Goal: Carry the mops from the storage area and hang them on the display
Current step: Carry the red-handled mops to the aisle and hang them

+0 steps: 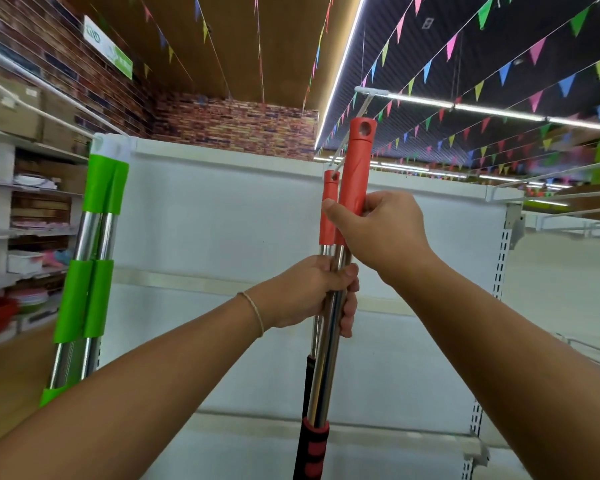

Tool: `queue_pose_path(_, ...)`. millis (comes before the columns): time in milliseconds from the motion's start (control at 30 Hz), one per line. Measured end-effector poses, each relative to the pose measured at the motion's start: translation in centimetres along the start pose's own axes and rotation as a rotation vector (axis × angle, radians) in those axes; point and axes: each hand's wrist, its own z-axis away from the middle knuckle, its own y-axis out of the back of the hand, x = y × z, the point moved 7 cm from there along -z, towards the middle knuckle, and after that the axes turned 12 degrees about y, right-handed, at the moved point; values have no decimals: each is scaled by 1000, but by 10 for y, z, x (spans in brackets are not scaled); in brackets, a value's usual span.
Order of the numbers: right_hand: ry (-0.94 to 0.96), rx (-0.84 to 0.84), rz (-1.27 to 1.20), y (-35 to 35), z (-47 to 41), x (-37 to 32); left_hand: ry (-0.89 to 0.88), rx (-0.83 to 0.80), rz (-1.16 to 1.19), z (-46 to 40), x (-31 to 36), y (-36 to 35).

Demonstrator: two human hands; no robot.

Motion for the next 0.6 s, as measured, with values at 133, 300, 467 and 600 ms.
queue_pose_path(133, 7, -19, 10, -6, -5, 10, 24, 0, 42, -8, -7, 3)
queue_pose_path(300, -22, -69, 45, -25, -13, 30, 73, 79, 15, -20, -22, 12)
queue_pose_path(467, -33, -70, 61, -45, -22, 52, 109, 270, -1, -32, -39, 24)
queue_pose_path(600, -67, -86, 65, -58, -33, 70, 236, 376, -92, -45, -59, 33)
